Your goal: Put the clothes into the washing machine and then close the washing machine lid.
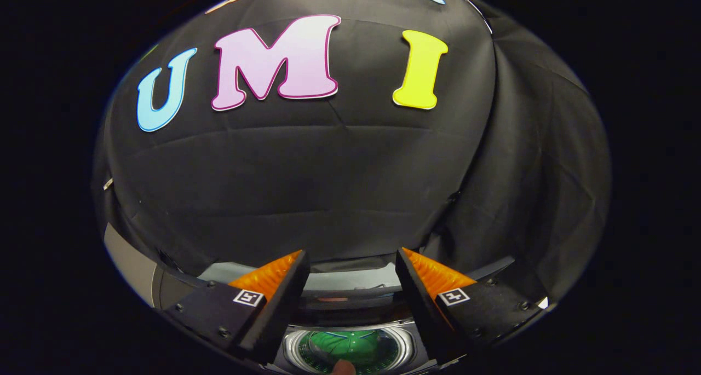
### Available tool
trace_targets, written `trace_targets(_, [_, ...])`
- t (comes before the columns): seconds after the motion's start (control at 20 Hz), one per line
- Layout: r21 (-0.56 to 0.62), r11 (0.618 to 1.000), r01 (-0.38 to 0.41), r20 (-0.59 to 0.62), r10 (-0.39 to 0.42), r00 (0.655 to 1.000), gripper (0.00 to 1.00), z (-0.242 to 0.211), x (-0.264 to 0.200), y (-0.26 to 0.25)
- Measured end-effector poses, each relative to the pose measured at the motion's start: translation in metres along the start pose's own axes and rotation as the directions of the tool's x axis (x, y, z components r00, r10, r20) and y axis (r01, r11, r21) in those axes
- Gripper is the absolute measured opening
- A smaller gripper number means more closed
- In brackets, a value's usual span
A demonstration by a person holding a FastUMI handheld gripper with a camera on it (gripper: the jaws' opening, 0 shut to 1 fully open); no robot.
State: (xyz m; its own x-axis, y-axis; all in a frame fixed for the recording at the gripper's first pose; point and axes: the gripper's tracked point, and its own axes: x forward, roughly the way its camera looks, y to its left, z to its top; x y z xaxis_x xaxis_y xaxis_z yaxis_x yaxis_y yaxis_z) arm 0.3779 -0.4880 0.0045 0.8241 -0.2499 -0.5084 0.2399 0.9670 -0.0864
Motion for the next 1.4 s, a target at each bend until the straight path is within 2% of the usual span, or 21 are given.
trace_targets(1.4, [-0.007, 1.0, -0.015, 0.04, 0.016, 0.999, 0.99, -0.028, -0.012, 0.001])
